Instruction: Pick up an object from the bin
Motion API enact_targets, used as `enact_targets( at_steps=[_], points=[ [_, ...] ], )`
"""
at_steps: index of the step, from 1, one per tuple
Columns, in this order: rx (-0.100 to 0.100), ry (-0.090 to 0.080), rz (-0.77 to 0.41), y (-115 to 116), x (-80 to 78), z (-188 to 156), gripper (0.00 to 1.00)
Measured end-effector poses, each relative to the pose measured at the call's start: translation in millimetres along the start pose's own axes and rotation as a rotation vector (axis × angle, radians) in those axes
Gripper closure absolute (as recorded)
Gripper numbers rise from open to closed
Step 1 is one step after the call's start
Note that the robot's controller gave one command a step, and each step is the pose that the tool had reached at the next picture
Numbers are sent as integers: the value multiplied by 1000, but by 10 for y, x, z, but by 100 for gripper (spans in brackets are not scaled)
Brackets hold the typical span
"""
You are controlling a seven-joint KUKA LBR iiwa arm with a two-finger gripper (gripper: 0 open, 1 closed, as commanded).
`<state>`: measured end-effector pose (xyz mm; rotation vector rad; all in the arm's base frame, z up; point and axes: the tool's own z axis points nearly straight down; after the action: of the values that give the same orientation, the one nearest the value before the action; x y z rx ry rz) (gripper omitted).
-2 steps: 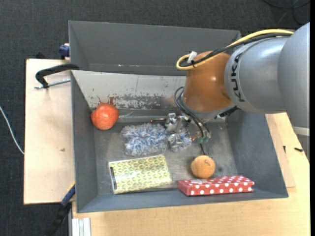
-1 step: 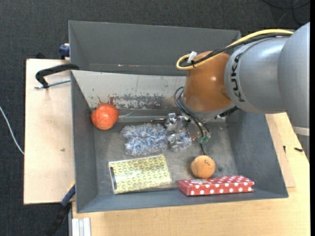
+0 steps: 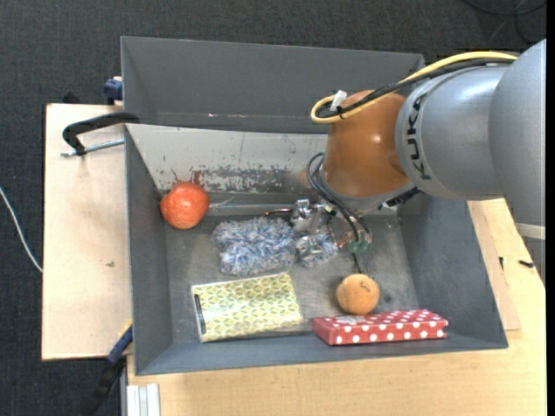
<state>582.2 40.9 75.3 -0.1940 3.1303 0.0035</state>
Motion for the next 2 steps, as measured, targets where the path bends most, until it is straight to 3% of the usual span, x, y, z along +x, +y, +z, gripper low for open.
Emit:
enact_targets(
  at_steps=[2],
  points=[
    [0, 8, 0, 5, 29, -129, 100]
  ],
)
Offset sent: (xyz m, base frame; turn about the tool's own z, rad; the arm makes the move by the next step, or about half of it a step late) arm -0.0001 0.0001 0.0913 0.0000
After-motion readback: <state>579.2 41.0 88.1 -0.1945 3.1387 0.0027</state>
